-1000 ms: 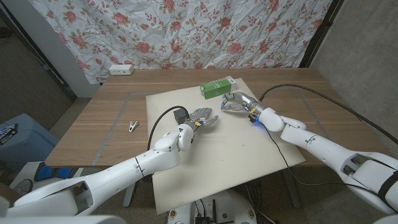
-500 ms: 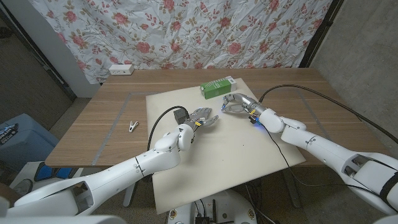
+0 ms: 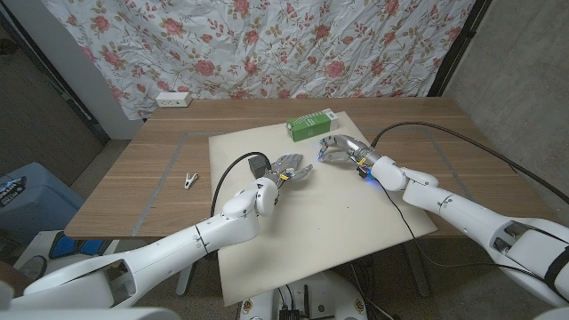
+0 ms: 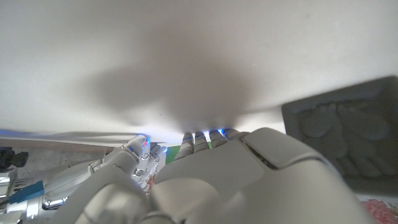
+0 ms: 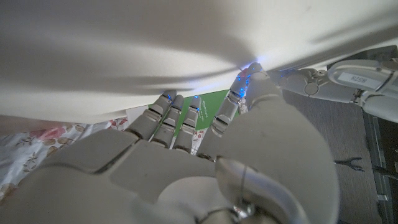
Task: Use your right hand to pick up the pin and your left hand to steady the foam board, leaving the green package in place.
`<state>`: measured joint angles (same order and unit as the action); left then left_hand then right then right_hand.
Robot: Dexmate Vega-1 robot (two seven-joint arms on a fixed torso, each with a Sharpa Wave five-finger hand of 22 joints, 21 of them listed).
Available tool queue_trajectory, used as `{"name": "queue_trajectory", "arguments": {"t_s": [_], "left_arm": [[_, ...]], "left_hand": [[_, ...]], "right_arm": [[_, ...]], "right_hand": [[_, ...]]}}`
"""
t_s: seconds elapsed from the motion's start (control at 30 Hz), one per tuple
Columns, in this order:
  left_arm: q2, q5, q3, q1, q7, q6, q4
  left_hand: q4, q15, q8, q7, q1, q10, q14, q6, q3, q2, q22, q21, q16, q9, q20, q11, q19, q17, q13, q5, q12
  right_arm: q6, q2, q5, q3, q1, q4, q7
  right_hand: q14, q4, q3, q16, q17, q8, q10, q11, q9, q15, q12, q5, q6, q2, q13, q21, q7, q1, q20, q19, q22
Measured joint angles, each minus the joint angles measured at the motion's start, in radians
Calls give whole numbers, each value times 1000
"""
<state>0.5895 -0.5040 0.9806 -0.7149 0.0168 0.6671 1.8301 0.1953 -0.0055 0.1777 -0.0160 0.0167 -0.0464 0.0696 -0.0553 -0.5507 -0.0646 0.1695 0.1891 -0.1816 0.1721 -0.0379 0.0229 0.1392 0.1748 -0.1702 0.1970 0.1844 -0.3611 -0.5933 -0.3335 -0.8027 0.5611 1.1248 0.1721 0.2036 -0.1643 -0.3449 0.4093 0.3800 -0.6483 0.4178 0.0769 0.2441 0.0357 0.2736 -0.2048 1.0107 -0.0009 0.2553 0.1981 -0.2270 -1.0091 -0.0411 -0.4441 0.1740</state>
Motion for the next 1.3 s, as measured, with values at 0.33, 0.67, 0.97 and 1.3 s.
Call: {"name": "queue_trajectory", "arguments": {"t_s": [0.33,0.67,0.97,1.3], "left_arm": [[3,8,0,-1,1,-1,0],[5,13,0,3,-4,-4,-2],[7,15,1,6,-10,-5,1],[8,19,4,11,-23,6,3]], "left_hand": [[-4,0,0,5,0,0,0,5,4,0,1,5,1,0,4,0,-4,-1,1,0,0],[0,0,0,6,0,0,0,5,8,0,1,5,1,3,4,0,-4,0,0,0,0],[0,0,0,5,0,0,0,6,8,0,1,5,4,1,4,0,-4,0,0,0,-1],[0,0,4,0,0,-4,0,11,8,0,1,4,0,-1,4,4,-4,0,0,8,-1]], "right_arm": [[1,-1,-4,-5,-4,-8,0],[0,-4,-4,-8,-8,-16,-4],[0,-6,-4,-10,-10,-23,-8],[-1,-8,-2,-15,-17,-43,-13]], "right_hand": [[0,0,0,-7,0,2,0,0,0,0,-4,0,0,0,0,-3,0,0,0,0,-2],[0,0,0,-7,-5,4,-7,7,0,0,-8,1,0,0,-5,-5,0,0,0,0,-5],[0,0,0,-7,-5,8,-7,7,-1,0,-8,4,0,4,-5,-1,0,-5,5,6,-4],[0,0,0,-7,-4,8,-7,7,-1,0,-11,4,0,7,-9,-2,-1,-7,2,9,-4]]}}
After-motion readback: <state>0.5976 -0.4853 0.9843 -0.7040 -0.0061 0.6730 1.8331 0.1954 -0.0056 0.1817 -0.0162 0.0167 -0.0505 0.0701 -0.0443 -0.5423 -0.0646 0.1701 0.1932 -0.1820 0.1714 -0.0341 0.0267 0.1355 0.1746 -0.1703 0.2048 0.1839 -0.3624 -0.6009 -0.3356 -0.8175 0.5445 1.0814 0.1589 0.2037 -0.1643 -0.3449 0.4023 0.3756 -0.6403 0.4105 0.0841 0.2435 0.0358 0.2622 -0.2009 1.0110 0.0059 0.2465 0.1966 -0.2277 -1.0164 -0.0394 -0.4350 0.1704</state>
